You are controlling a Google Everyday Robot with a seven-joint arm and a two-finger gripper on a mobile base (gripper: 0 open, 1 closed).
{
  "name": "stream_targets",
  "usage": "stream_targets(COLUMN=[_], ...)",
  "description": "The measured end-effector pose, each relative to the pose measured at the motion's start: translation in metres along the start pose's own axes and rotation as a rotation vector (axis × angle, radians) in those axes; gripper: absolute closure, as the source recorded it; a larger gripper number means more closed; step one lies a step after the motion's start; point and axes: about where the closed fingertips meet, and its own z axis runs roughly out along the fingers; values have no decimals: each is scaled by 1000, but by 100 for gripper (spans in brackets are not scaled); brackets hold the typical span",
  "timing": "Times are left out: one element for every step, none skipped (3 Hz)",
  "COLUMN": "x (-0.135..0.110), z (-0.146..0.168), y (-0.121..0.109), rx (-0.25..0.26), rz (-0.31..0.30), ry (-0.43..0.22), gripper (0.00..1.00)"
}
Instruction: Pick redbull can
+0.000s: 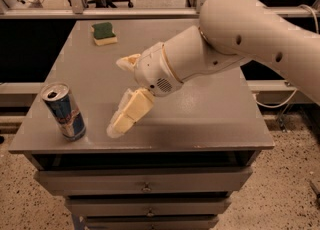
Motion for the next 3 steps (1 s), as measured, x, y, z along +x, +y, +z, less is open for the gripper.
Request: stream_targets(x=[-5,-15,-32], z=[14,52,91], y=[-2,-6,-5], rx=[6,-4,-22], rz=[-4,-5,-5], ry=[-58,-163,-272], gripper=[0,0,0])
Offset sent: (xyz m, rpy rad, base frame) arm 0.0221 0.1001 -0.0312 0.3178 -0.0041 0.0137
